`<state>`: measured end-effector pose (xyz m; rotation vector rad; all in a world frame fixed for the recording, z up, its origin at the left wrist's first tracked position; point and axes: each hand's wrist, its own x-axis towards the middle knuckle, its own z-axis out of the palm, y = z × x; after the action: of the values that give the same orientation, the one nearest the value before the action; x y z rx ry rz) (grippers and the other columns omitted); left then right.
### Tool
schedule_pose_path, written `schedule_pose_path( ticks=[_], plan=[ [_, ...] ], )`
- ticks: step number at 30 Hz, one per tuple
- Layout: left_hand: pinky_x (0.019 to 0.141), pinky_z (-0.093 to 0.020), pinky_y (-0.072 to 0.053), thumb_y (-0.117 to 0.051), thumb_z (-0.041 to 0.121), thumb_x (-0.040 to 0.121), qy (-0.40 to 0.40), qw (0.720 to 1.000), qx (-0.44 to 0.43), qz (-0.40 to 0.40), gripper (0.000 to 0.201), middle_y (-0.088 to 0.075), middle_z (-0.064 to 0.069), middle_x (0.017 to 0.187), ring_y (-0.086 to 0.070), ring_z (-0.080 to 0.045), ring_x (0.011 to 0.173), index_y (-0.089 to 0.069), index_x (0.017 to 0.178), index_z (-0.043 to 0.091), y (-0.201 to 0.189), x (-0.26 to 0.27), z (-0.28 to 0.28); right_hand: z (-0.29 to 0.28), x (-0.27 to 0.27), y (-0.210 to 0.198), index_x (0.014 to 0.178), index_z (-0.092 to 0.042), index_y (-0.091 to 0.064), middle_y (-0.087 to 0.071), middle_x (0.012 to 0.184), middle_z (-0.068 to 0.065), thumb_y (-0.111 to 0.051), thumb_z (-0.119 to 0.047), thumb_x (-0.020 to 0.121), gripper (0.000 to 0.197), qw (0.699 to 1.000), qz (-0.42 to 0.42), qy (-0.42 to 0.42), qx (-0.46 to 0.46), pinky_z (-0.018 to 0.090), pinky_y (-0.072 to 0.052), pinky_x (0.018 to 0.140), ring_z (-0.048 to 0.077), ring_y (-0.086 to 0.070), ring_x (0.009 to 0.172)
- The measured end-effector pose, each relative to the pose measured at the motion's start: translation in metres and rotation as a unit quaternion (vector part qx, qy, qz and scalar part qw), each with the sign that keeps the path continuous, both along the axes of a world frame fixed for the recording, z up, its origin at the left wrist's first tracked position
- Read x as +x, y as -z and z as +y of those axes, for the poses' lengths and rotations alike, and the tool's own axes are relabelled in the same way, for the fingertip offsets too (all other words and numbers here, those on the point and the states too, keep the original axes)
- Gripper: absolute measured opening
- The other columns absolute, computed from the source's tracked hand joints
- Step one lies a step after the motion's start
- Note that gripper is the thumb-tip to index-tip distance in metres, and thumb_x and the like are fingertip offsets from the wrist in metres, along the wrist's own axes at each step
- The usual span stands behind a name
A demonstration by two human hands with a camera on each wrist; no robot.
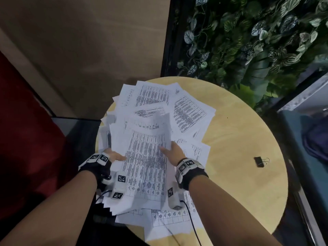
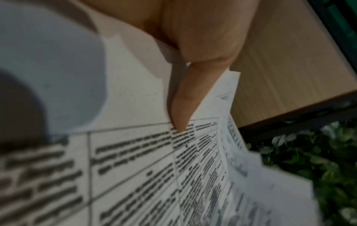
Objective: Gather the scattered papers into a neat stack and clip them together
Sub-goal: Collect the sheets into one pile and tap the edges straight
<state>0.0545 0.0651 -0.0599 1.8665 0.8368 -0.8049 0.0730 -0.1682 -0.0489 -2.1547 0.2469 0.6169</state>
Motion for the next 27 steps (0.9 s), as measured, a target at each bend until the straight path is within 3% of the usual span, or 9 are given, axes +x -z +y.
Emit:
schedule_pose_path(
  ticks=[2,4,7,9,12,15,20,24,27],
  plan=[
    [0.104,-0.033,-0.033,-0.065,0.006,0.084,0.005,1.0,0.008,-0.014,0.057,-0.045,-0.016,0.14,-0.042,-0.033,0.13,-0.042,0.133,-0.01,-0.004,0.0,0.009,-0.018,0.002,0.0,0.128,-0.01,-0.049,-0.062,0.122,0.01,-0.054,-0.039,0.091,0.048,0.999,0.0,0.048,0.003,0.033,-0.046,0.091,0.027,-0.059,0.111],
    [0.109,-0.037,-0.032,-0.068,0.003,0.08,0.002,0.999,0.033,-0.025,0.056,-0.047,-0.016,0.138,-0.044,-0.034,0.128,-0.046,0.129,-0.012,-0.005,0.0,0.027,-0.052,0.003,0.0,0.129,-0.014,-0.05,-0.06,0.125,0.011,-0.058,-0.039,0.087,0.049,0.988,-0.008,0.134,-0.072,0.033,-0.044,0.095,0.028,-0.057,0.113],
    [0.105,-0.039,-0.036,-0.075,0.01,0.075,-0.004,0.997,0.076,-0.001,0.057,-0.053,-0.021,0.133,-0.049,-0.036,0.123,-0.053,0.123,-0.012,-0.003,0.0,0.044,-0.099,-0.009,0.0,0.128,-0.013,-0.046,-0.049,0.128,0.016,-0.06,-0.048,0.08,0.061,0.943,0.064,0.211,-0.25,0.041,-0.044,0.097,0.035,-0.053,0.112],
    [0.106,-0.036,-0.036,-0.072,0.016,0.079,0.04,0.989,0.137,0.025,0.063,-0.048,-0.024,0.137,-0.046,-0.036,0.127,-0.046,0.13,-0.011,-0.004,-0.005,0.036,-0.104,-0.019,0.0,0.127,-0.008,-0.045,-0.046,0.125,0.018,-0.06,-0.056,0.075,0.073,0.929,0.099,0.209,-0.288,0.042,-0.045,0.094,0.035,-0.051,0.11],
    [0.107,-0.032,-0.034,-0.062,0.018,0.087,0.096,0.977,0.185,0.034,0.055,-0.046,-0.023,0.138,-0.044,-0.032,0.13,-0.045,0.131,-0.01,0.001,-0.011,0.016,-0.081,-0.03,0.004,0.129,-0.006,-0.037,-0.043,0.125,0.015,-0.065,-0.047,0.072,0.075,0.944,0.101,0.178,-0.259,0.037,-0.043,0.082,0.033,-0.053,0.107],
    [0.108,-0.032,-0.037,-0.06,0.023,0.089,0.077,0.985,0.145,0.046,0.051,-0.047,-0.018,0.138,-0.046,-0.031,0.128,-0.05,0.128,-0.007,-0.003,-0.013,0.006,-0.062,-0.034,0.014,0.13,-0.006,-0.033,-0.042,0.129,0.015,-0.073,-0.031,0.071,0.076,0.951,0.106,0.205,-0.204,0.04,-0.046,0.09,0.035,-0.051,0.113],
    [0.102,-0.034,-0.039,-0.067,0.016,0.084,0.071,0.985,0.153,0.038,0.056,-0.049,-0.019,0.137,-0.048,-0.033,0.125,-0.046,0.129,-0.009,0.001,-0.016,0.008,-0.069,-0.036,0.011,0.132,-0.002,-0.043,-0.056,0.125,0.014,-0.071,-0.018,0.078,0.063,0.976,0.059,0.171,-0.123,0.03,-0.047,0.084,0.029,-0.056,0.111],
    [0.101,-0.036,-0.04,-0.067,0.011,0.083,0.061,0.986,0.148,0.052,0.051,-0.051,-0.019,0.135,-0.049,-0.034,0.124,-0.049,0.126,-0.01,-0.004,-0.014,0.007,-0.076,-0.04,0.006,0.099,-0.003,-0.057,-0.06,0.089,0.009,-0.061,-0.021,0.086,0.023,0.984,-0.012,0.148,-0.1,0.033,-0.049,0.067,0.023,-0.053,0.074],
    [0.105,-0.034,-0.038,-0.064,0.016,0.086,0.085,0.981,0.165,0.054,0.052,-0.049,-0.019,0.136,-0.047,-0.032,0.126,-0.047,0.128,-0.008,-0.012,-0.015,0.002,-0.095,-0.04,0.001,0.094,-0.005,-0.048,-0.048,0.072,0.003,-0.051,-0.02,0.092,0.015,0.972,-0.036,0.214,-0.087,0.026,-0.032,0.048,0.015,-0.044,0.058]
  ],
)
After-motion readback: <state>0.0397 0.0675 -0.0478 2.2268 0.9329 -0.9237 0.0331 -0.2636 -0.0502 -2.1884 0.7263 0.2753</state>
